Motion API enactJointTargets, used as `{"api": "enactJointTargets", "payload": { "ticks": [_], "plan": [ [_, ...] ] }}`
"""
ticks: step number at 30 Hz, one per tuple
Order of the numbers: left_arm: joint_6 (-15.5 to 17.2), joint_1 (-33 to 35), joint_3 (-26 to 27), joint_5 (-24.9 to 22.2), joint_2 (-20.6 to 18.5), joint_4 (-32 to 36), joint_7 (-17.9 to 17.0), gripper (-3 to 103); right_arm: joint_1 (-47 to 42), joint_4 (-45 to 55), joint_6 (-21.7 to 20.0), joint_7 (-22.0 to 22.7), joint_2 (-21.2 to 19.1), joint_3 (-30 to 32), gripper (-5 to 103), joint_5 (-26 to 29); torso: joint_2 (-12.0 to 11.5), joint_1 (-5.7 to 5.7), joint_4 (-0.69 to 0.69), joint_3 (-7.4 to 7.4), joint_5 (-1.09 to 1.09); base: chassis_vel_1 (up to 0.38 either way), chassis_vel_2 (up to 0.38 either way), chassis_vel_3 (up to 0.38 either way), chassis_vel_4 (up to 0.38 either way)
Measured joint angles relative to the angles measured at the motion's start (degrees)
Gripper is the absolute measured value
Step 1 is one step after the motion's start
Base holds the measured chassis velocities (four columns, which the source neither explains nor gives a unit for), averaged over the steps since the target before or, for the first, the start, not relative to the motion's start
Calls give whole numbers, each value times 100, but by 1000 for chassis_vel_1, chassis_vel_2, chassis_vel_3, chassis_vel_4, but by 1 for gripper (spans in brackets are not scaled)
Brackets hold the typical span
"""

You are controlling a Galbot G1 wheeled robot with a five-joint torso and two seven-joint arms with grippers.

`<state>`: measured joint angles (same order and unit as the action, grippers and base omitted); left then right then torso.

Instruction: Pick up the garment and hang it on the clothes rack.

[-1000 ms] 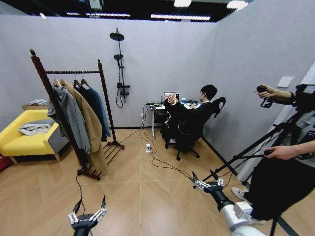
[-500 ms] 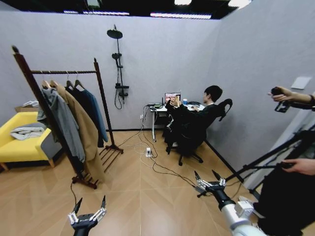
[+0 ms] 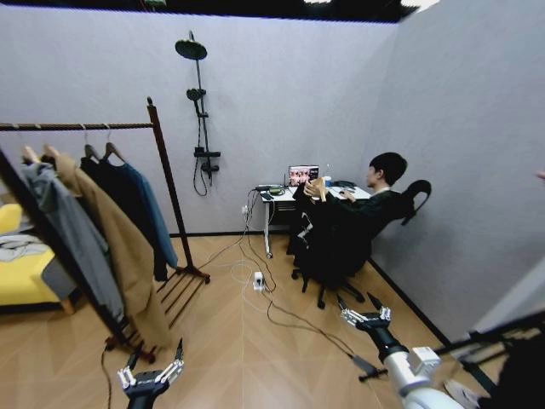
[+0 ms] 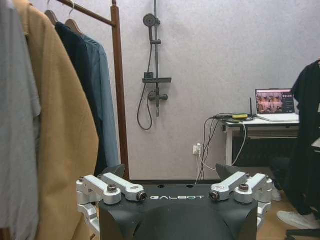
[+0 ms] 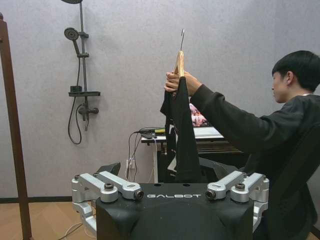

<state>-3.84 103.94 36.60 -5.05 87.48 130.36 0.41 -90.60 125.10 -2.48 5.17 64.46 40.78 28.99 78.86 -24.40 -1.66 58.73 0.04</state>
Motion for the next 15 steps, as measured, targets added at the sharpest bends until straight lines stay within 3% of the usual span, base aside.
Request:
{"api": "enactJointTargets", "payload": {
  "ticks": [2,15],
  "plan": [
    [0,0,0,0,1,-1,-1,100,-26,40,9,9,-3,30,100,0,2,3,-1,-2,-8,-365,353,361,-347],
    [0,0,0,0,0,-1,1,100,45,183,-14,277,-112,122,100,-128,2,3,0,-1,-7,-349,349,344,-354]
  ]
}}
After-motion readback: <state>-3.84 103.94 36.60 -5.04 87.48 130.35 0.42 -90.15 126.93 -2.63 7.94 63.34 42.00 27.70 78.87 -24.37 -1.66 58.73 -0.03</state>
